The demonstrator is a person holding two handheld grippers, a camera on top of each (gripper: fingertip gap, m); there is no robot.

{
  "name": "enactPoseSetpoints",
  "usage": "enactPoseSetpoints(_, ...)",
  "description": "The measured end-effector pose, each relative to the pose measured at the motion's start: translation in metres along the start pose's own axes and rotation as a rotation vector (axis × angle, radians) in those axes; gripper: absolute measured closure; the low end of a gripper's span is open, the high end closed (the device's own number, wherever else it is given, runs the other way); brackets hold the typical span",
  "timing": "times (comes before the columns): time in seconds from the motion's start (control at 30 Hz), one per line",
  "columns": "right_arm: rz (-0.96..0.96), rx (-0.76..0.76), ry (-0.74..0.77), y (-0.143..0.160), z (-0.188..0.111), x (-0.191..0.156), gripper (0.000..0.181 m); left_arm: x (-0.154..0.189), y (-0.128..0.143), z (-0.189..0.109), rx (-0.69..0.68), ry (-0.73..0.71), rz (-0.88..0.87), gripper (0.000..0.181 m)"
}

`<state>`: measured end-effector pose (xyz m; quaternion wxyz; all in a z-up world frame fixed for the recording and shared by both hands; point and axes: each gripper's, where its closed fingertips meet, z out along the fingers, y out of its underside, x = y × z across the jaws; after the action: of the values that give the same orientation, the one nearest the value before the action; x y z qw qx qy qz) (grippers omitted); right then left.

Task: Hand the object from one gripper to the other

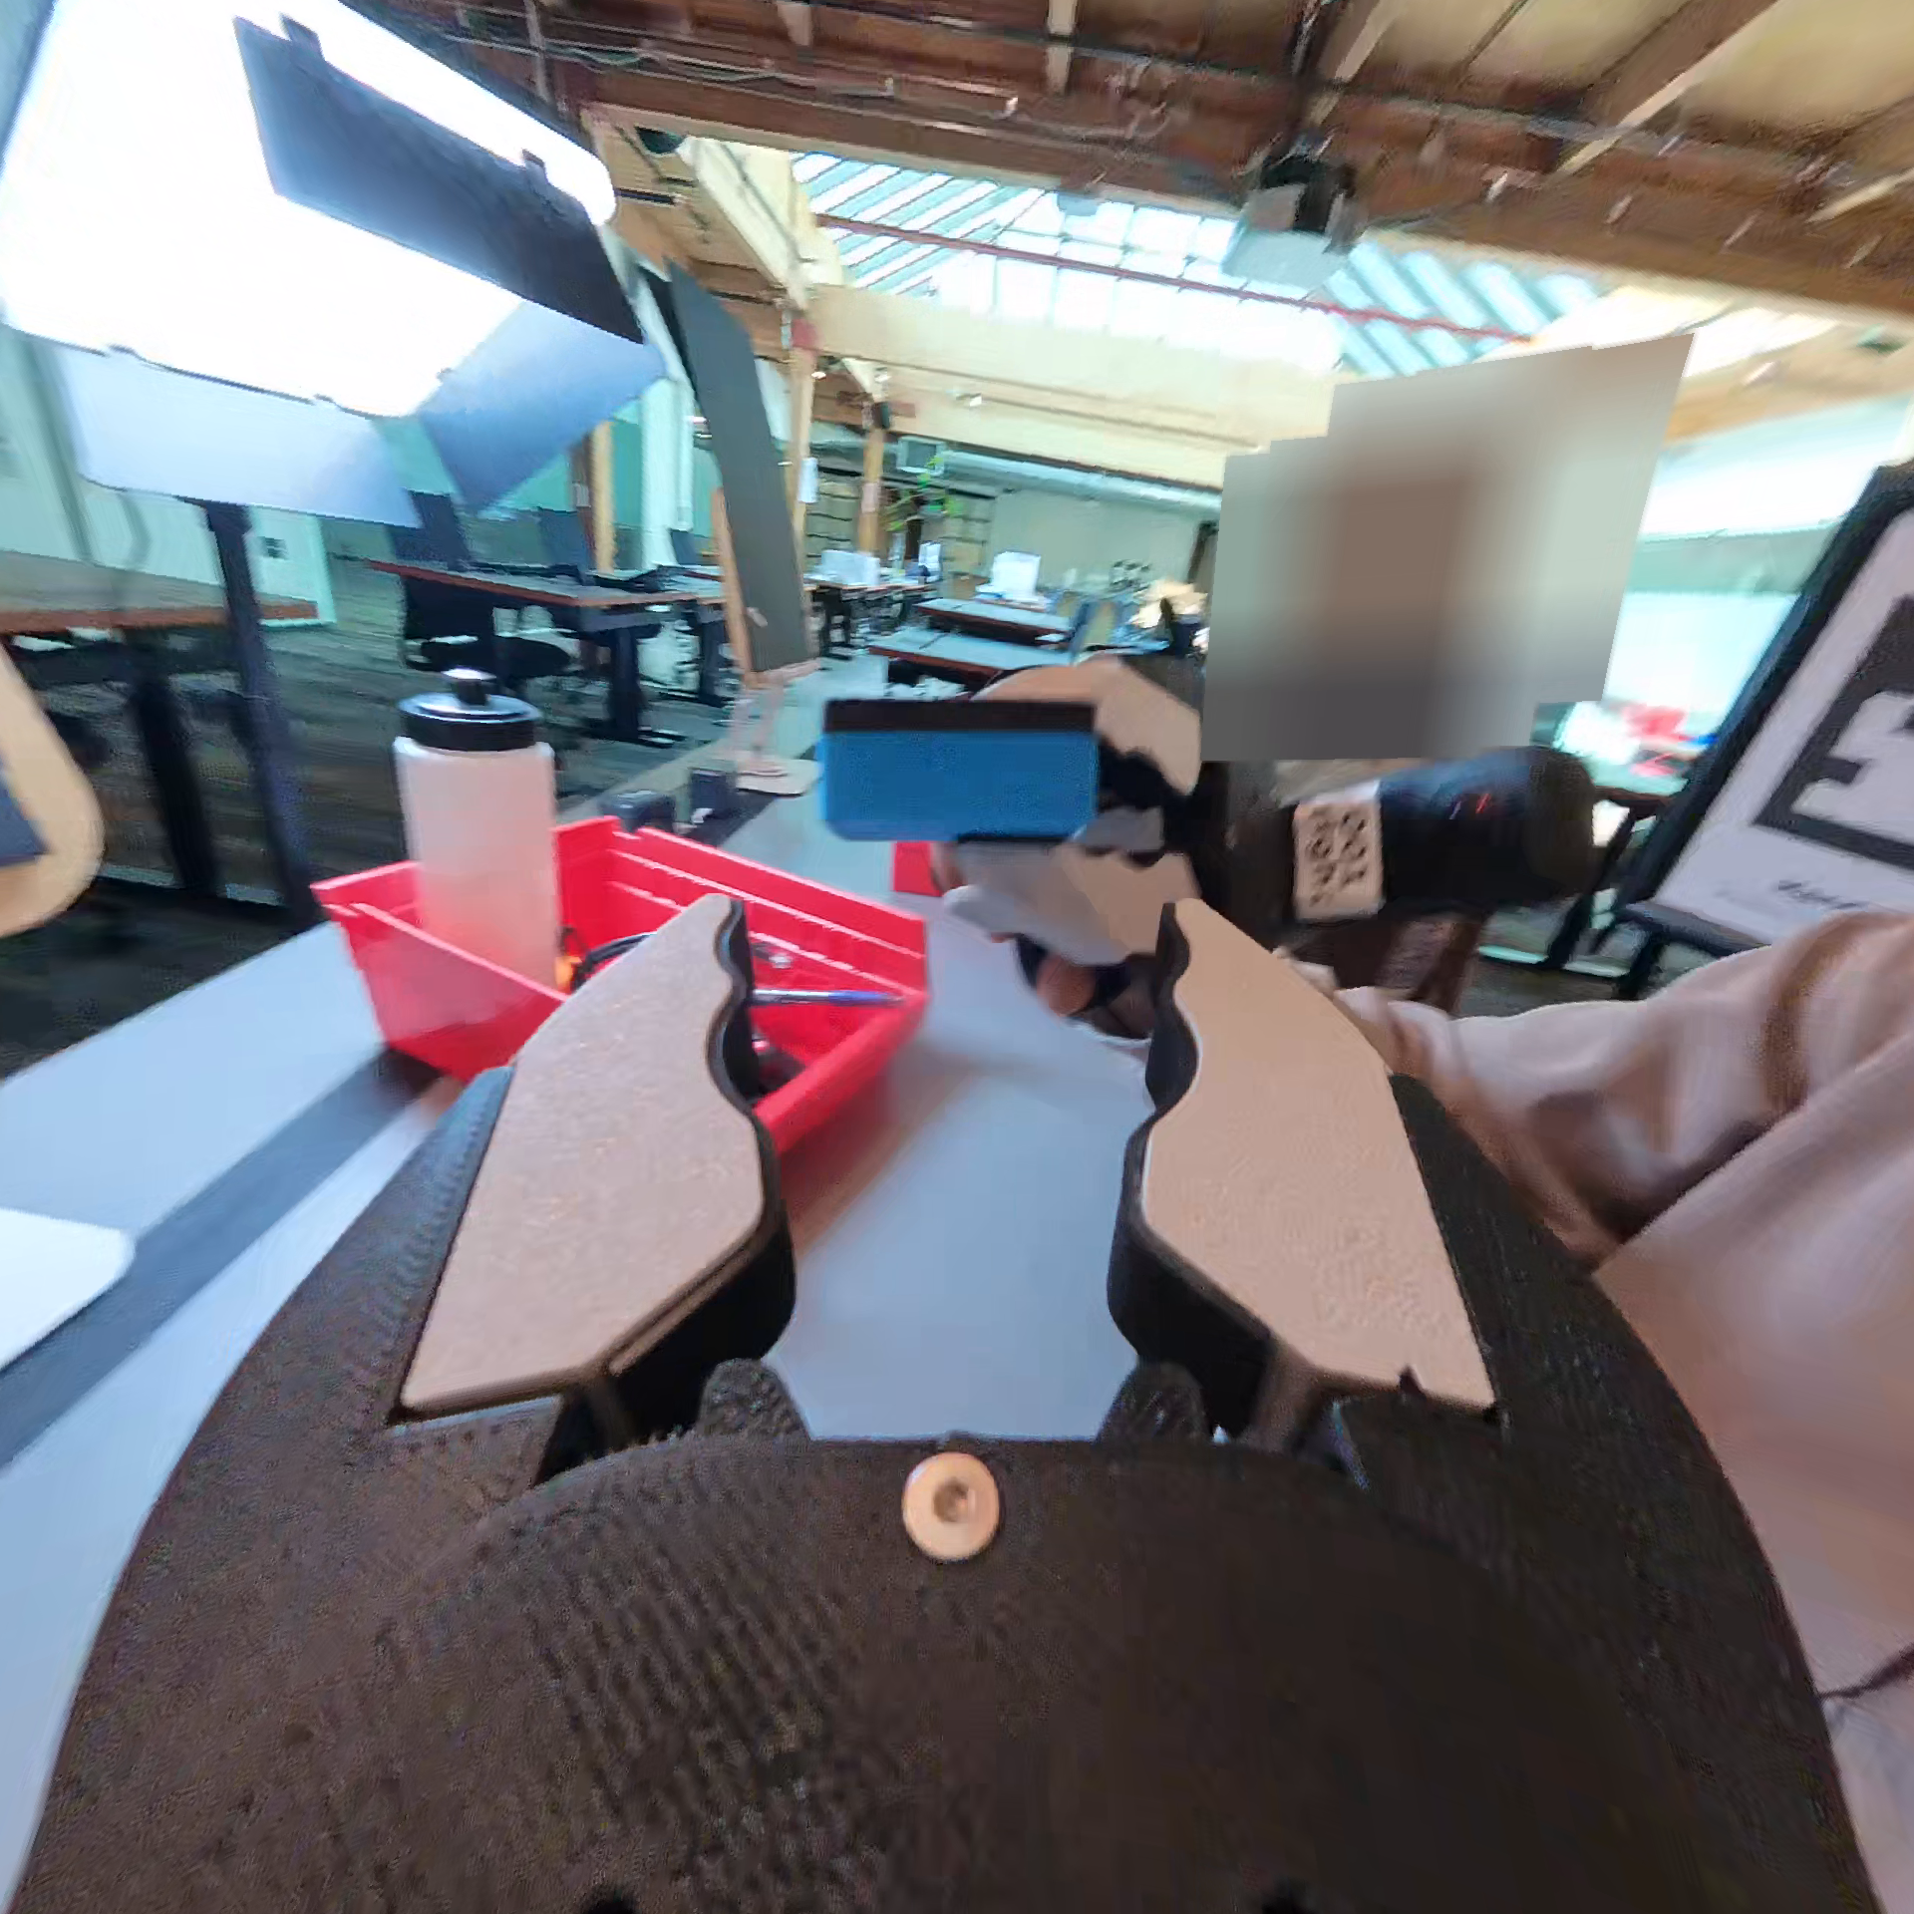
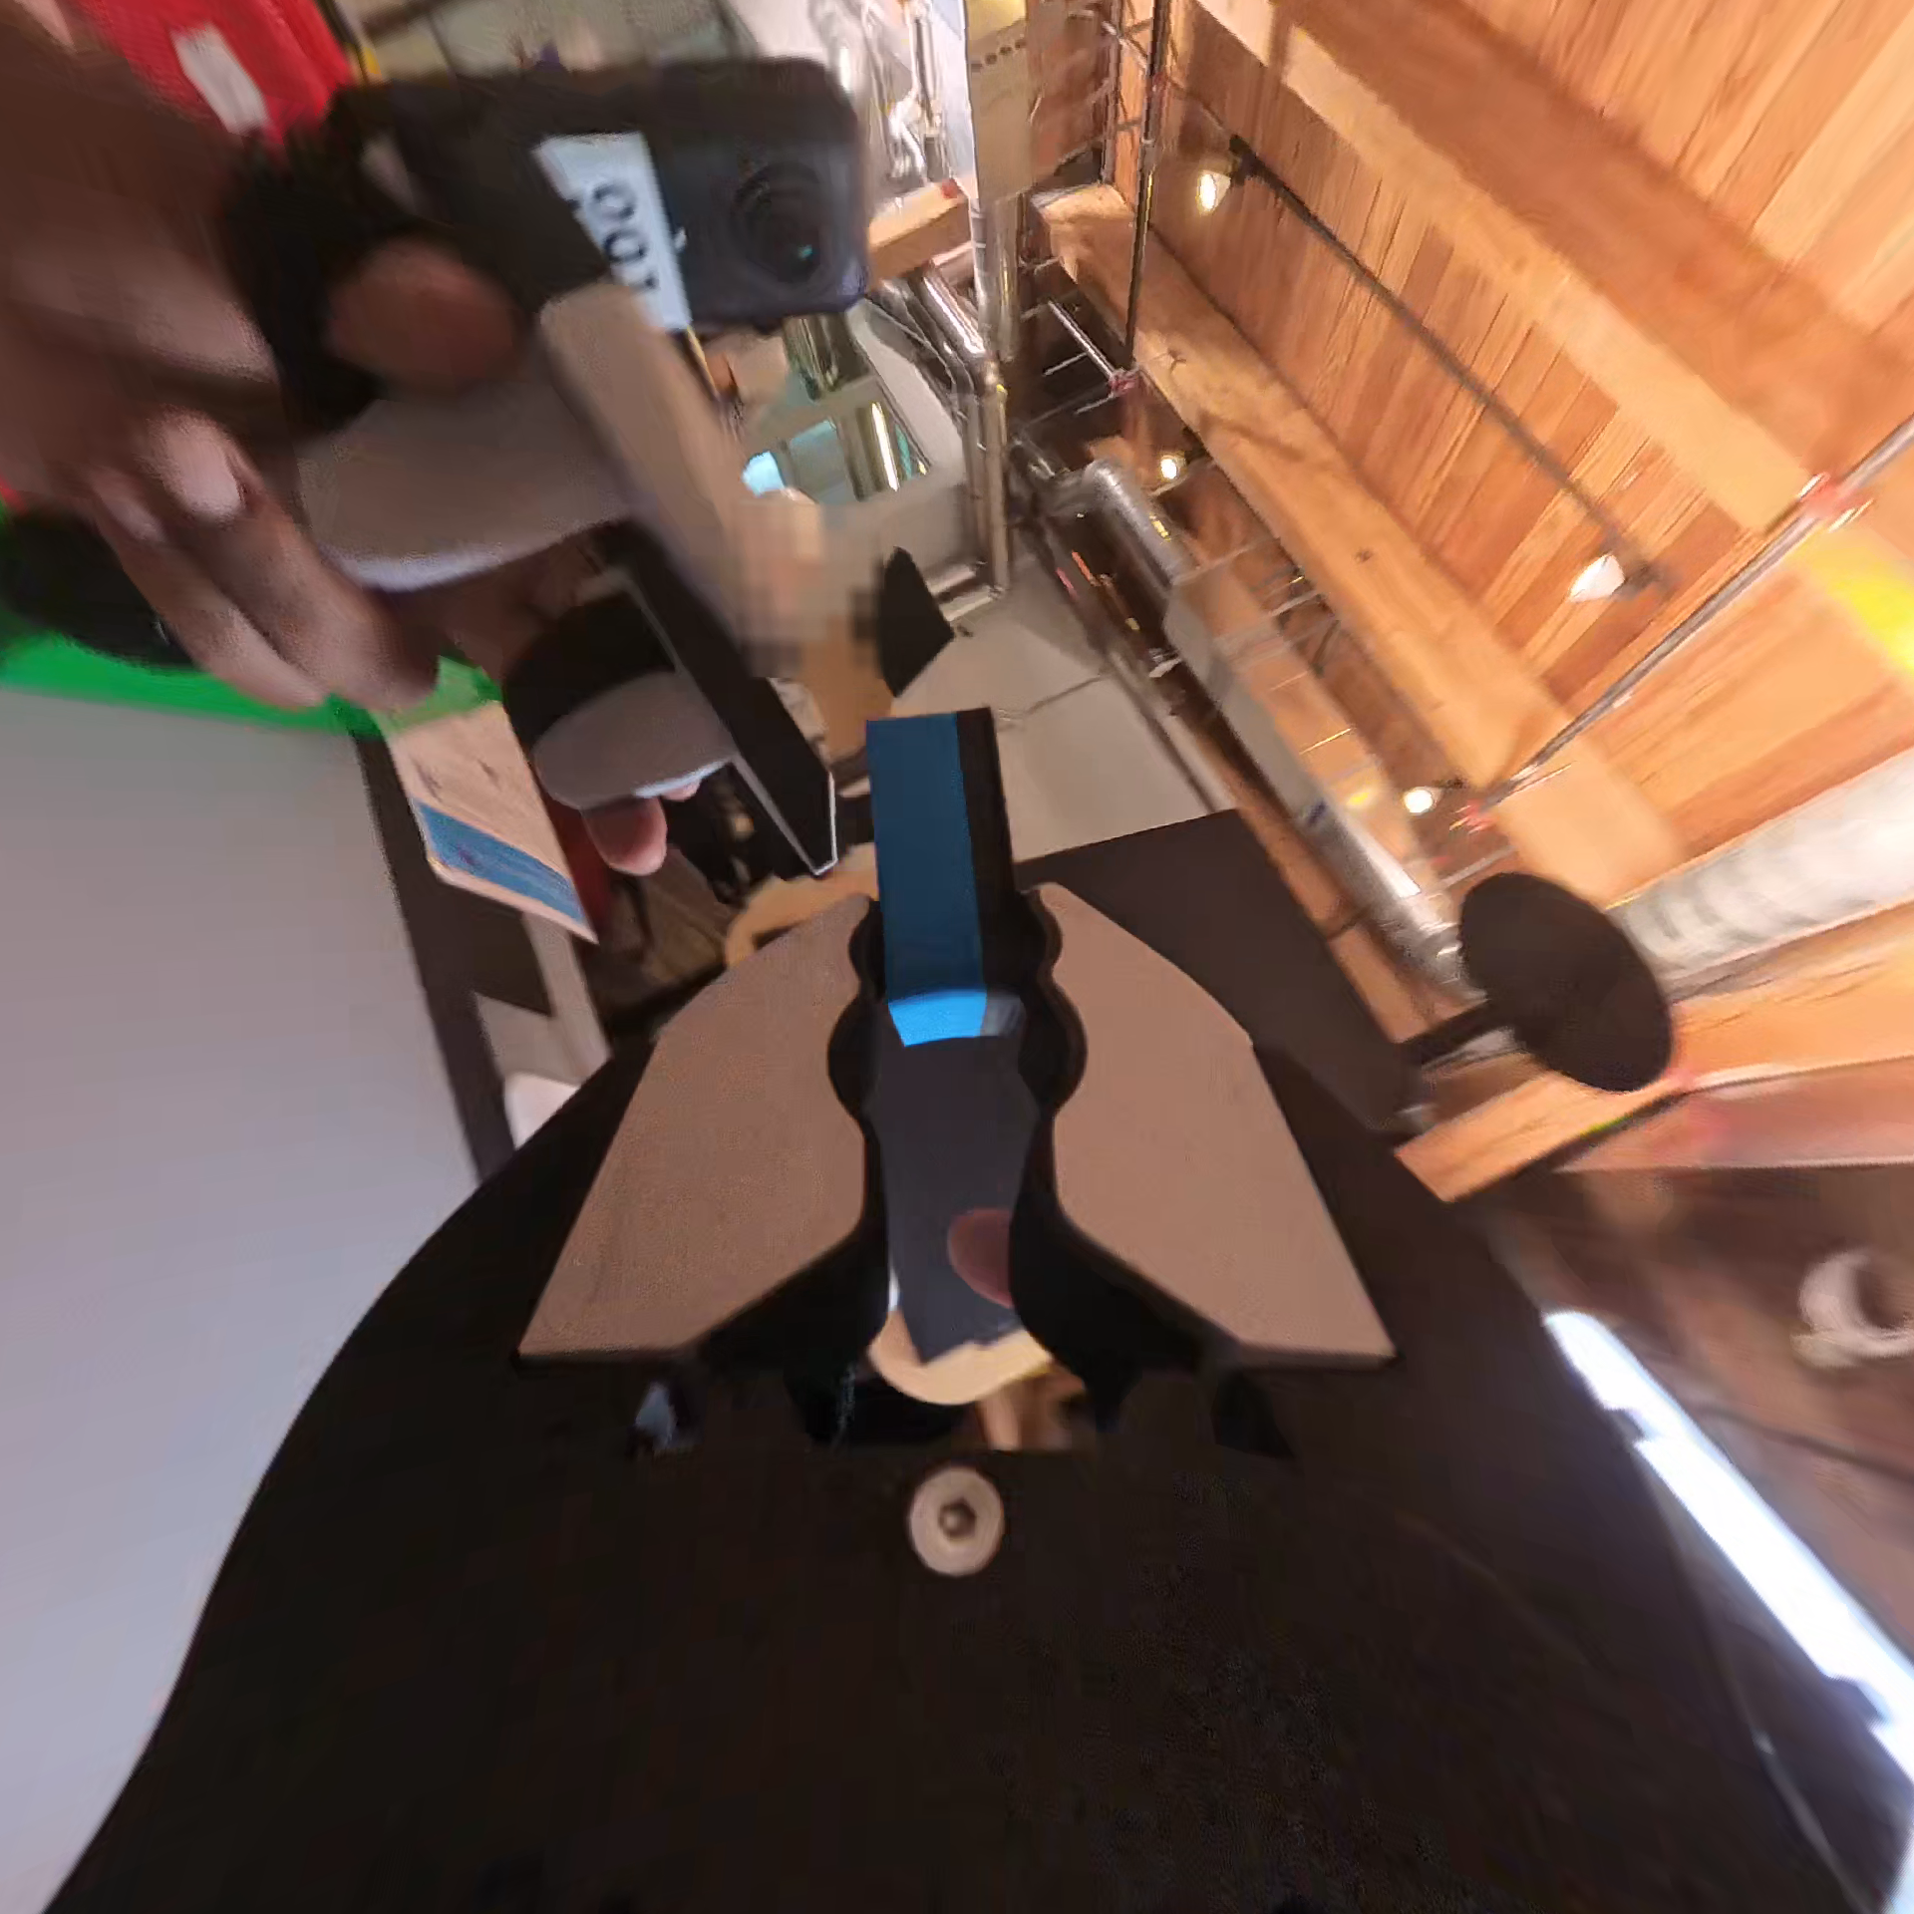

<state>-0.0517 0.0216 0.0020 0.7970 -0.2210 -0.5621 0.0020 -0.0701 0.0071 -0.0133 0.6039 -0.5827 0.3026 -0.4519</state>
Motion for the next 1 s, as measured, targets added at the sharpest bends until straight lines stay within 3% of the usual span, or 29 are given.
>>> enactPoseSetpoints(0.1,-0.26,-0.004,0.036,0.0,0.005,-0.022,0.157,0.0,0.015,0.008,-0.077,-0.024,0.026,0.109)
enactPoseSetpoints(0.2,-0.3,0.02,0.045,-0.003,0.007,-0.03,0.158,-0.013,0.02,0.005,-0.118,-0.139,0.19,0.129)
enactPoseSetpoints(0.23,-0.255,0.016,0.005,-0.002,0.008,-0.033,0.156,-0.013,0.02,0.002,-0.13,-0.14,0.23,0.13)
enactPoseSetpoints(0.27,-0.184,-0.002,-0.039,0.001,0.008,-0.035,0.151,-0.012,0.019,0.0,-0.135,-0.14,0.269,0.144)
enactPoseSetpoints(0.3,-0.094,-0.004,-0.075,0.003,0.007,-0.034,0.151,-0.012,0.014,-0.003,-0.11,-0.16,0.317,0.171)
enactPoseSetpoints(0.33,0.011,0.024,-0.12,0.0,0.005,-0.033,0.151,-0.013,0.007,-0.007,-0.079,-0.183,0.364,0.174)
enactPoseSetpoints(0.4,0.207,0.054,-0.16,-0.003,0.0,-0.022,0.15,-0.013,0.005,-0.012,-0.101,-0.19,0.395,0.174)
enactPoseSetpoints(0.47,0.284,0.075,-0.123,-0.002,-0.003,-0.007,0.15,-0.016,0.0,-0.016,-0.08,-0.207,0.409,0.175)
enactPoseSetpoints(0.6,0.588,-0.188,-0.443,0.042,0.008,-0.065,0.109,-0.019,0.008,-0.016,-0.088,-0.174,0.413,0.176)
enactPoseSetpoints(0.67,0.679,-0.119,-0.445,0.042,0.013,-0.076,0.089,-0.019,0.015,-0.013,-0.116,-0.171,0.43,0.177)
enactPoseSetpoints(0.83,1.035,0.086,-0.456,0.023,0.012,-0.06,0.082,-0.006,0.019,-0.01,-0.146,-0.11,0.498,0.177)
enactPoseSetpoints(0.9,1.106,0.165,-0.454,0.014,0.01,-0.051,0.089,-0.002,0.026,-0.007,-0.184,-0.088,0.524,0.177)
enactPoseSetpoints(0.97,1.034,0.209,-0.427,0.006,0.005,-0.044,0.124,0.001,0.034,-0.004,-0.212,-0.059,0.522,0.176)
enactPoseSetpoints(1.0,0.967,0.212,-0.413,0.004,0.003,-0.043,0.124,0.002,0.032,-0.003,-0.202,-0.054,0.495,0.173)
